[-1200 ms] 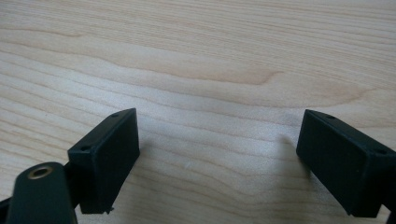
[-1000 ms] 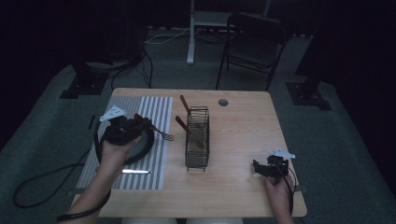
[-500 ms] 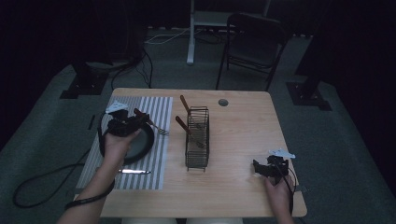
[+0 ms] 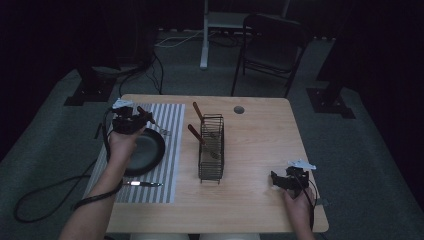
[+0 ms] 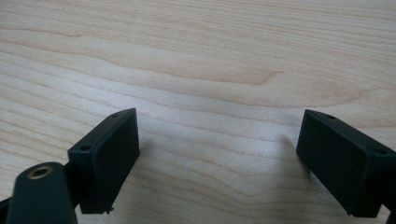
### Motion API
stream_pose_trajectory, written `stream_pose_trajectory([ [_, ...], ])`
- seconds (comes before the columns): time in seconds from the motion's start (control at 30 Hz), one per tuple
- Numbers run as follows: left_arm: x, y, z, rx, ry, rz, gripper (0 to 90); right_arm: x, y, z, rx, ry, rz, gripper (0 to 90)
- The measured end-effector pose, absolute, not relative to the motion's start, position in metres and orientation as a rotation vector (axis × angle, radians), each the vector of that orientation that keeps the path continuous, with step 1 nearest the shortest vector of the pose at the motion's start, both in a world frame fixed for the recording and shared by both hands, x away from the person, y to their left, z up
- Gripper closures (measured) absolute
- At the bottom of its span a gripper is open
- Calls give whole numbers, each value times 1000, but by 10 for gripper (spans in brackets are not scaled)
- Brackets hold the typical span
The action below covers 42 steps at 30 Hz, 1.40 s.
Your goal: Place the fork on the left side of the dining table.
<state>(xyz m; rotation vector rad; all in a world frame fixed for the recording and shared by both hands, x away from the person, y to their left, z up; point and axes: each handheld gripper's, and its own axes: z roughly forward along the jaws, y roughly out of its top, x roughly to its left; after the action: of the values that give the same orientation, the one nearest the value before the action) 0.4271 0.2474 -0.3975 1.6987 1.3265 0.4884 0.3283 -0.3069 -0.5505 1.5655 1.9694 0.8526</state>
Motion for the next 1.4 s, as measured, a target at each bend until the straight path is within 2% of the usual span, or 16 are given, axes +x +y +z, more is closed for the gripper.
stream_pose_trajectory([
  [0.7, 490, 272, -418, 1646, 1461, 483, 768, 328, -307, -550, 1565, 1969, 853, 130],
  [0.87, 501, 277, -421, 1616, 1451, 460, 768, 328, -307, -550, 1565, 1969, 852, 130],
  [1.0, 508, 275, -422, 1670, 1426, 467, 767, 328, -307, -551, 1564, 1970, 852, 130],
  [1.4, 516, 275, -437, 1672, 1403, 386, 767, 328, -307, -551, 1564, 1970, 852, 130],
])
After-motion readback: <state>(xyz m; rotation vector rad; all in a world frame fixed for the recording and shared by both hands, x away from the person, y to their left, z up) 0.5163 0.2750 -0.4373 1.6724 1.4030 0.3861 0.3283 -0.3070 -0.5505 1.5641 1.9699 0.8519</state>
